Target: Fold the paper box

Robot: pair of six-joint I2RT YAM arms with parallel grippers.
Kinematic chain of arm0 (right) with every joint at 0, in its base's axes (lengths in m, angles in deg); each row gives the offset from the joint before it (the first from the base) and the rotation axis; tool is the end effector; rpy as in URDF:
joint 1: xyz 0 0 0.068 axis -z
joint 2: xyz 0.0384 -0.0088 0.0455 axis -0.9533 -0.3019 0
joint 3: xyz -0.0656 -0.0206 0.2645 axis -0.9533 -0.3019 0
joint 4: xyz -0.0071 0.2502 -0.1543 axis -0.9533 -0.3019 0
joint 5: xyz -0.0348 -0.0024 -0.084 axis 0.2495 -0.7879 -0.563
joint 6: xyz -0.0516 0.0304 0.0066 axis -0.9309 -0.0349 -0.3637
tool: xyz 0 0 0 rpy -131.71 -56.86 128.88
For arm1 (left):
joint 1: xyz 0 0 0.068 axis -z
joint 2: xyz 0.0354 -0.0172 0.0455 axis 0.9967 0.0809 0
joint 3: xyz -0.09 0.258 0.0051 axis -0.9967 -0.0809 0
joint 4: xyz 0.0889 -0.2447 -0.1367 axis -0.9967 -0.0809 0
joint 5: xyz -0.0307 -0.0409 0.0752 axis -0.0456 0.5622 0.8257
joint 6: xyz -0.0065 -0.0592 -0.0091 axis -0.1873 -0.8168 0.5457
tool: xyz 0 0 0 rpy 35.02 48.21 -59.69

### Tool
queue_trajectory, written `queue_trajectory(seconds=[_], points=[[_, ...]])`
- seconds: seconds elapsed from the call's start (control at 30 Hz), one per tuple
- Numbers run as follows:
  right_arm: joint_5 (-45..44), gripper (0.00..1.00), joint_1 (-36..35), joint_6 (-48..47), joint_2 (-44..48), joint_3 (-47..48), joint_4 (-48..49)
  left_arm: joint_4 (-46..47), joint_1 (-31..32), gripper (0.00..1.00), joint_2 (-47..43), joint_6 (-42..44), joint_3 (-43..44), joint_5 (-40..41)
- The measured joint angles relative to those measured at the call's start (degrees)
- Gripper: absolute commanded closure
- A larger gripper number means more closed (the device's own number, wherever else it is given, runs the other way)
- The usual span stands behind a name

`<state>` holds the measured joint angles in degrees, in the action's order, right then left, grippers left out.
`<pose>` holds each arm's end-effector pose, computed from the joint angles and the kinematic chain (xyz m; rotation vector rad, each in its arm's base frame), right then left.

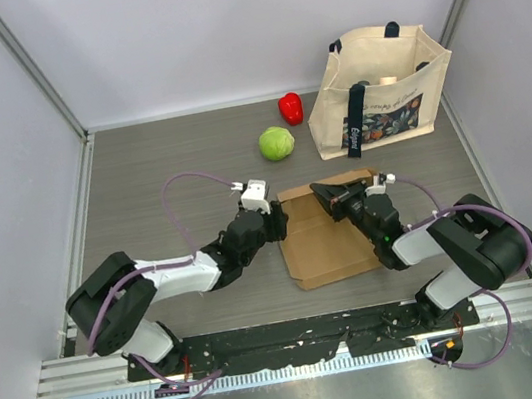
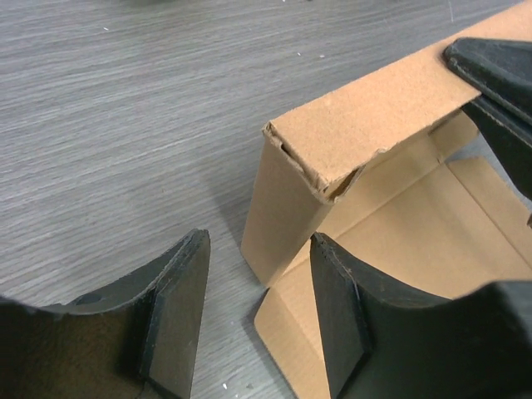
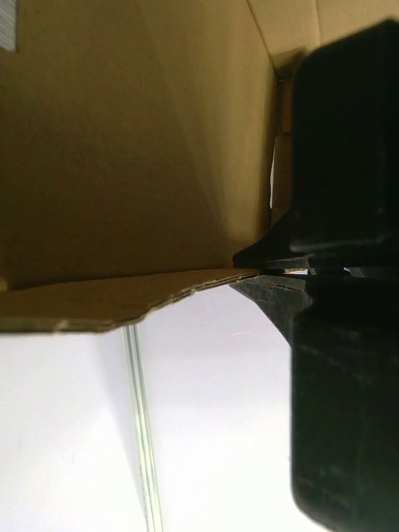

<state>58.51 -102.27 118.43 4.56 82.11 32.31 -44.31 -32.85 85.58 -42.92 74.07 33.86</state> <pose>0.2248 0.1242 0.1170 1.0469 1.5916 1.4700 0.2134 -0.2542 0.1510 0.2363 1.9542 -0.5815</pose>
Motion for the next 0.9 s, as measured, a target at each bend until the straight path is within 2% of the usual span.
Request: queue_trajectory(seconds=[0.1, 0.2, 0.23, 0.4, 0.53, 0.73, 0.8, 0.9], points=[[-0.37, 0.99, -0.26, 1.27, 0.24, 0.92, -2.08, 0.55, 0.28, 0.53, 1.66, -0.68, 1.25, 2.82], [-0.74, 0.99, -0.59, 2.27, 1.07, 1.53, -4.44, 1.05, 0.92, 0.62, 2.84, -0.96, 2.12, 5.97], [-0.83, 0.99, -0.61, 2.54, 1.27, 1.66, -4.96, 1.36, 1.20, 0.68, 3.26, -1.01, 2.38, 7.15], [-1.55, 0.99, -1.14, 4.26, 1.53, 2.23, -6.45, 2.01, 3.52, 0.81, 6.62, -0.20, 5.16, 14.10], [-3.41, 0.99, -1.99, 5.84, 1.53, 2.56, -7.19, -1.03, 5.99, 1.00, 10.25, 0.61, 9.33, 23.52], [-9.05, 0.99, -5.33, 8.55, 2.78, 2.64, -9.44, -7.48, 9.27, 1.00, 16.94, -0.81, 17.25, 38.58], [-10.51, 0.99, -6.80, 8.90, 3.98, 2.69, -11.04, -6.99, 9.68, 1.00, 17.00, -0.87, 16.79, 40.26], [-11.54, 0.99, -7.82, 9.07, 4.52, 2.69, -11.74, -1.53, 9.79, 1.00, 16.26, 1.18, 13.62, 39.80]])
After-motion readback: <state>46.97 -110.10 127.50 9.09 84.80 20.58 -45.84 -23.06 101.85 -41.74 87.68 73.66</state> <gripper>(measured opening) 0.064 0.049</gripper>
